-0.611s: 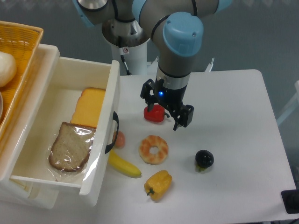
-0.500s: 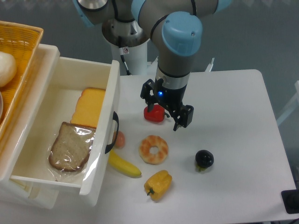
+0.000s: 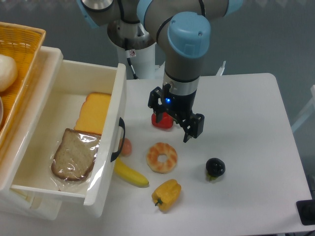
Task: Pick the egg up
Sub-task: 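Move the open gripper from above the red pepper toward the donut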
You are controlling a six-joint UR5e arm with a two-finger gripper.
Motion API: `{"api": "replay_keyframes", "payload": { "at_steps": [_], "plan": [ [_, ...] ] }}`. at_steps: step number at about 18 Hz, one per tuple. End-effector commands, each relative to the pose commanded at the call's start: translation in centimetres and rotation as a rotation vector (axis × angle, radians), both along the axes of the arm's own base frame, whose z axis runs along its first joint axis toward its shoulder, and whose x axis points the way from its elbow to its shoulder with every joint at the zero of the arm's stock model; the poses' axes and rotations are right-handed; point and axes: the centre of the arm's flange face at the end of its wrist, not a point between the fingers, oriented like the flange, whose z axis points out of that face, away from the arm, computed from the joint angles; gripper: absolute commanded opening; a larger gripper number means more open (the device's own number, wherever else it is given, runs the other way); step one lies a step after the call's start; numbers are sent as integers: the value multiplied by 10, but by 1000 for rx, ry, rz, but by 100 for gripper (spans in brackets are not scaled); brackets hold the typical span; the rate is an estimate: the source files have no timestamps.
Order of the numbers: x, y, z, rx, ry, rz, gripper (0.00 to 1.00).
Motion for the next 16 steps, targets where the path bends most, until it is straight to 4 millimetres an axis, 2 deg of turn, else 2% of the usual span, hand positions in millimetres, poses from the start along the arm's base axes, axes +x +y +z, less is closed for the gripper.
{"api": "replay_keyframes", "payload": {
  "at_steps": [2,6,14,16],
  "plan": [
    [2,-1,-13,-3,-4,0,100],
    [6,0,-26,44,-4,-17,100],
    [3,1,-44,28,-34,-14,100],
    [6,-3,-65,42,-99,-18,100]
  ]
}}
